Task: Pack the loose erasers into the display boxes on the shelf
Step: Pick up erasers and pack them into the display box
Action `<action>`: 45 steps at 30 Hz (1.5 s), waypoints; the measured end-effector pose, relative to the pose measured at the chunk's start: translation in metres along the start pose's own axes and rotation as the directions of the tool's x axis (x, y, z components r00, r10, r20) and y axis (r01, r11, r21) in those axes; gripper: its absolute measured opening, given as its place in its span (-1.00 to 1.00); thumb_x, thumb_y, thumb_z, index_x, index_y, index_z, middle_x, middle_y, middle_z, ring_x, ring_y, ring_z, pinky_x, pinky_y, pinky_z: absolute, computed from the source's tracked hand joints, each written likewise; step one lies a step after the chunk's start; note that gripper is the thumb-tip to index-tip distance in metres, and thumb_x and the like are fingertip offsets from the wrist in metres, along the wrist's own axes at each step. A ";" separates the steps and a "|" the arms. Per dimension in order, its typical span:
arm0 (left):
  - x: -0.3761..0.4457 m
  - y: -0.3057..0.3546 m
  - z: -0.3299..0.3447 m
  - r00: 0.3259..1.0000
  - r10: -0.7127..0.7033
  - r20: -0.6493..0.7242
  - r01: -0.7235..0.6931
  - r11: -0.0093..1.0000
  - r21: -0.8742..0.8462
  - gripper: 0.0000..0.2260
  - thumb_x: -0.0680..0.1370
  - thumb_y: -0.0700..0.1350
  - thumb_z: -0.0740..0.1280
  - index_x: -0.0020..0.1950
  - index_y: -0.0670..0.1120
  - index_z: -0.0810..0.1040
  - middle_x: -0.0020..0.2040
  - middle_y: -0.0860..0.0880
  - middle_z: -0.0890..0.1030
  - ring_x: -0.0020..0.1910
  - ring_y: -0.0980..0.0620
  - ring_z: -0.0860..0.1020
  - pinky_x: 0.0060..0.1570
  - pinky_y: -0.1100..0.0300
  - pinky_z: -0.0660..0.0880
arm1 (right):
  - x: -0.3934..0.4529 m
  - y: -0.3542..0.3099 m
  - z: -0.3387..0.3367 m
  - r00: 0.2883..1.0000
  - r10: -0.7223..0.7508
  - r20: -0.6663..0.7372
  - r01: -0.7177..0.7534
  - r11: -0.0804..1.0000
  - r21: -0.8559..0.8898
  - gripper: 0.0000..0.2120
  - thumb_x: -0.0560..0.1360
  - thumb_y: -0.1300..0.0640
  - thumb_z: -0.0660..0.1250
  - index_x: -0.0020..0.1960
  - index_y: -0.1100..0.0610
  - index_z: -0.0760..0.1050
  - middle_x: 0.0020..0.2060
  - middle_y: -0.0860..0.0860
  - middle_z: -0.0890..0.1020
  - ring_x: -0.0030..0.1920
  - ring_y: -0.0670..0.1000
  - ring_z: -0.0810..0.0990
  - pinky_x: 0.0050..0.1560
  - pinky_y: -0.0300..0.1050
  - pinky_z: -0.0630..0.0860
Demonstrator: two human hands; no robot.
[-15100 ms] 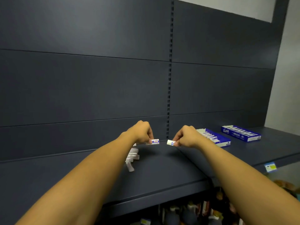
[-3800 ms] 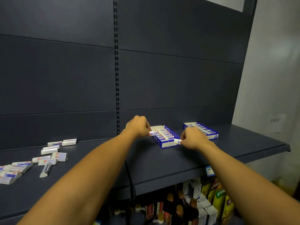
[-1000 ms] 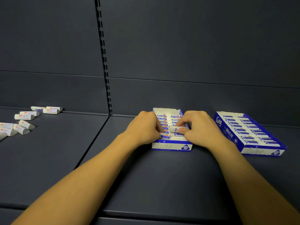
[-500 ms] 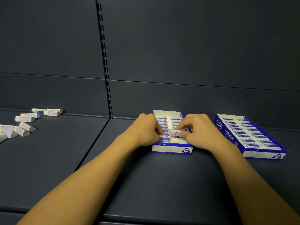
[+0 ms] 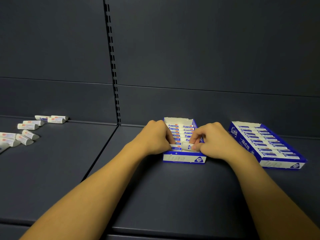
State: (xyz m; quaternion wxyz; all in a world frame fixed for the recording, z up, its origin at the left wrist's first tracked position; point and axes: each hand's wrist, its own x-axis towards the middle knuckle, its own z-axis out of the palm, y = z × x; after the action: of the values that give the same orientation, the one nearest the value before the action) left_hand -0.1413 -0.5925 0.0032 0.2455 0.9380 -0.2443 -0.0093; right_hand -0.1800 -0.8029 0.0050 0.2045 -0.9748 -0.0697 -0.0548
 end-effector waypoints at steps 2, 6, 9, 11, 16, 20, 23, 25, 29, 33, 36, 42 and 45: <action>0.000 0.000 0.000 1.000 0.001 0.001 -0.001 1.000 0.005 -0.78 0.50 -0.10 0.53 0.13 -0.07 0.68 0.19 -0.01 0.66 0.06 0.10 0.58 0.00 0.21 0.59 | -0.001 -0.001 -0.001 1.000 0.002 0.006 -0.002 1.000 -0.025 -0.87 0.45 0.08 0.54 -0.05 -0.03 0.62 -0.20 -0.24 0.54 -0.17 -0.19 0.54 -0.30 -0.30 0.46; 0.001 0.000 0.001 1.000 -0.009 0.004 0.009 1.000 0.021 -0.77 0.51 -0.10 0.52 0.15 -0.08 0.65 0.20 -0.02 0.66 0.08 0.06 0.61 0.01 0.18 0.60 | -0.001 -0.003 -0.003 0.999 0.019 0.026 -0.017 0.998 -0.058 -0.84 0.46 0.07 0.54 0.02 0.01 0.65 -0.08 -0.15 0.58 0.00 -0.10 0.58 -0.13 -0.18 0.63; 0.001 0.000 0.001 1.000 -0.004 0.005 0.004 1.000 0.025 -0.77 0.52 -0.09 0.51 0.15 -0.08 0.66 0.20 -0.01 0.66 0.06 0.08 0.59 -0.03 0.21 0.59 | 0.000 -0.003 -0.002 0.999 0.023 0.041 -0.019 0.997 -0.079 -0.81 0.46 0.06 0.54 0.06 0.01 0.66 0.05 -0.07 0.65 0.05 -0.08 0.59 -0.07 -0.15 0.65; 0.001 -0.001 0.000 1.000 0.000 0.008 0.000 1.000 0.027 -0.77 0.53 -0.09 0.50 0.17 -0.07 0.67 0.20 0.00 0.66 0.09 0.08 0.60 -0.03 0.22 0.58 | 0.001 -0.004 -0.002 0.999 0.030 0.035 -0.027 0.996 -0.081 -0.80 0.45 0.04 0.54 0.06 0.00 0.67 0.08 -0.06 0.66 0.05 -0.07 0.59 -0.06 -0.15 0.65; 0.000 -0.004 -0.001 1.000 0.007 0.006 -0.007 1.000 0.013 -0.78 0.52 -0.08 0.50 0.15 -0.06 0.67 0.19 0.01 0.66 0.13 0.05 0.61 -0.01 0.19 0.61 | 0.002 -0.006 0.000 0.998 0.055 0.035 -0.053 0.995 -0.080 -0.78 0.44 0.04 0.55 0.08 0.02 0.69 0.15 -0.04 0.64 0.08 -0.06 0.58 -0.07 -0.16 0.64; 0.000 -0.003 0.000 1.000 0.007 -0.002 -0.007 1.000 0.008 -0.81 0.51 -0.09 0.52 0.11 -0.05 0.67 0.18 0.01 0.66 0.12 0.05 0.61 0.05 0.10 0.64 | 0.003 -0.007 0.000 0.997 0.076 0.027 -0.075 0.996 -0.045 -0.83 0.45 0.09 0.55 0.02 0.03 0.67 0.04 -0.07 0.62 -0.03 -0.10 0.57 -0.26 -0.33 0.49; -0.001 -0.002 0.001 1.000 -0.002 -0.018 0.002 1.000 -0.006 -0.86 0.49 -0.09 0.53 0.02 0.01 0.65 0.13 0.03 0.67 0.08 0.06 0.62 0.05 0.07 0.64 | 0.002 -0.007 0.000 0.996 0.088 0.025 -0.087 0.996 -0.014 -0.87 0.42 0.11 0.57 -0.09 0.03 0.64 -0.11 -0.10 0.66 -0.11 -0.11 0.63 -0.31 -0.37 0.43; -0.001 -0.002 0.001 1.000 -0.009 -0.030 0.008 1.000 -0.008 -0.88 0.49 -0.10 0.54 -0.05 0.03 0.64 0.11 0.04 0.68 0.06 0.07 0.62 0.04 0.06 0.65 | 0.001 -0.007 0.000 0.996 0.090 0.018 -0.089 0.996 -0.005 -0.88 0.41 0.10 0.58 -0.11 0.03 0.65 -0.12 -0.11 0.62 -0.06 -0.11 0.59 -0.30 -0.35 0.45; 0.000 0.000 0.000 1.000 -0.024 -0.008 0.024 0.999 -0.036 -0.89 0.49 -0.12 0.53 -0.01 -0.05 0.67 0.12 0.02 0.66 0.09 0.06 0.61 0.02 0.12 0.64 | 0.001 -0.010 -0.003 0.995 0.096 0.022 -0.096 0.995 0.002 -0.85 0.39 0.10 0.60 -0.10 0.02 0.66 -0.09 -0.10 0.58 -0.02 -0.13 0.54 -0.27 -0.31 0.50; -0.005 0.004 -0.008 0.997 -0.061 0.044 0.068 0.980 -0.189 -0.88 0.48 -0.15 0.55 -0.04 -0.07 0.67 0.05 0.03 0.65 0.02 0.09 0.61 -0.11 0.26 0.61 | -0.003 -0.011 -0.011 0.995 0.095 0.032 -0.096 0.994 0.060 -0.83 0.38 0.04 0.60 -0.08 0.03 0.68 -0.17 -0.17 0.62 -0.17 -0.18 0.58 -0.32 -0.35 0.44; -0.010 0.006 -0.021 0.995 -0.098 -0.033 0.087 0.968 -0.233 -0.93 0.50 -0.18 0.52 -0.06 -0.07 0.68 -0.01 0.06 0.66 0.02 0.10 0.61 -0.20 0.32 0.56 | -0.008 -0.010 -0.022 0.991 0.081 -0.110 -0.064 0.987 0.144 -0.92 0.43 0.06 0.55 -0.12 0.03 0.69 -0.24 -0.18 0.65 -0.24 -0.20 0.59 -0.38 -0.43 0.38; -0.034 0.004 -0.042 0.978 -0.144 -0.148 0.120 0.980 -0.158 -0.92 0.56 -0.16 0.42 0.02 -0.05 0.70 -0.07 0.07 0.67 -0.09 0.16 0.59 -0.20 0.35 0.44 | -0.008 -0.027 -0.027 0.985 -0.015 -0.170 0.041 0.988 0.148 -0.95 0.52 0.10 0.46 -0.04 0.05 0.68 -0.13 -0.12 0.66 -0.16 -0.18 0.59 -0.34 -0.44 0.38; -0.051 0.000 -0.047 0.967 -0.176 -0.182 0.155 0.980 -0.123 -0.90 0.54 -0.15 0.42 0.00 -0.04 0.72 -0.09 0.06 0.69 -0.08 0.13 0.61 -0.09 0.30 0.48 | -0.004 -0.042 -0.019 0.988 -0.059 -0.140 0.076 0.991 0.113 -0.91 0.53 0.15 0.43 0.02 0.04 0.66 -0.09 -0.08 0.65 -0.08 -0.08 0.63 -0.27 -0.35 0.49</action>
State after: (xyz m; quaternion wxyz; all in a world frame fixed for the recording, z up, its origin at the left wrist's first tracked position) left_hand -0.1797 -0.5473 0.0390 0.3166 0.9371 -0.1393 0.0474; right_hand -0.1916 -0.7735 0.0385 0.2643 -0.9521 -0.0916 -0.1239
